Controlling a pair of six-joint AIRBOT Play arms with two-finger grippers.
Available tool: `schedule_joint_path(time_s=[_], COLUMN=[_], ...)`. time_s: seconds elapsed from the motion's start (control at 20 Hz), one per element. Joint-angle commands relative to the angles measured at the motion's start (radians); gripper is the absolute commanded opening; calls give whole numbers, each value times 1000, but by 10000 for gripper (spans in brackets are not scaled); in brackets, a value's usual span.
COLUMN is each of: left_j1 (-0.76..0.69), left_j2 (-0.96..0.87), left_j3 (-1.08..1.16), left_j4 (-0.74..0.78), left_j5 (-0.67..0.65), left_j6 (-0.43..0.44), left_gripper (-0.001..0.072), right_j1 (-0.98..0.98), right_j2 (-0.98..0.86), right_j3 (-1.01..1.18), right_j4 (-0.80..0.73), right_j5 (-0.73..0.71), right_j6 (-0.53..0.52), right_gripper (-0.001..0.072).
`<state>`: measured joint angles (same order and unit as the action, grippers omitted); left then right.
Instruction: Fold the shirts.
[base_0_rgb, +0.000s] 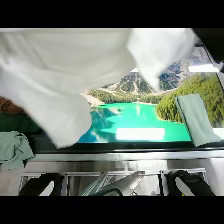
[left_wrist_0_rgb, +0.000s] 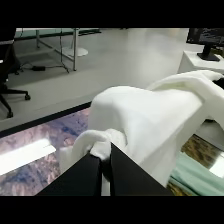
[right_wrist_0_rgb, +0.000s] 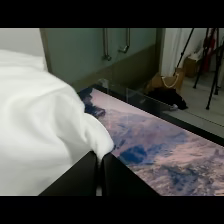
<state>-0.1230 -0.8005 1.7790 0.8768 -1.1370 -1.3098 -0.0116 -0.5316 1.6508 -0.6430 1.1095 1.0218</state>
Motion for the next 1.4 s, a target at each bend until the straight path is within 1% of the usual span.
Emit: schedule_joint_path(time_s=[0.0, 0.15, 0.25, 0.4, 0.55, 0.65, 0.75, 0.85, 0.95, 1.0, 1.05, 1.2, 1.35], left_j1=[1, 1, 1, 1, -19, -46, -68, -73, -73, -73, -72, -25, 95], left_j2=[46, 45, 45, 18, -53, -132, -220, -303, -372, -401, -424, -449, -407], left_j3=[-94, -323, -502, -782, -1013, -1106, -1152, -1154, -1122, -1089, -1049, -909, -846], left_j4=[71, 64, 64, 64, 64, 64, 64, 64, 67, 67, 67, 68, 76], left_j5=[-62, -95, -87, -55, 46, 118, 179, 196, 183, 158, 120, -12, -81], left_j6=[-28, -38, -38, -31, 6, 28, 28, 35, 55, 73, 77, 92, 98], left_gripper=[14, 14, 14, 14, 14, 14, 15, 17, 22, 305, 698, 703, 703], right_j1=[-7, -6, -5, -5, -4, -4, -4, -5, -5, -5, -5, -6, -6], right_j2=[-15, -72, -101, -114, -113, -113, -113, -113, -113, -113, -113, -113, -112], right_j3=[14, -107, -246, -526, -811, -978, -1089, -1139, -1145, -1145, -1145, -1145, -1145], right_j4=[-80, -72, -31, 0, 0, 0, 0, 0, 0, 0, 0, -1, -8], right_j5=[57, 128, 158, 146, 90, 21, -34, -66, -67, -70, -70, -63, -43], right_j6=[68, 109, 108, 92, 84, 73, 62, 62, 62, 62, 62, 62, 63], right_gripper=[22, 22, 22, 22, 22, 22, 22, 22, 22, 22, 21, 22, 22])
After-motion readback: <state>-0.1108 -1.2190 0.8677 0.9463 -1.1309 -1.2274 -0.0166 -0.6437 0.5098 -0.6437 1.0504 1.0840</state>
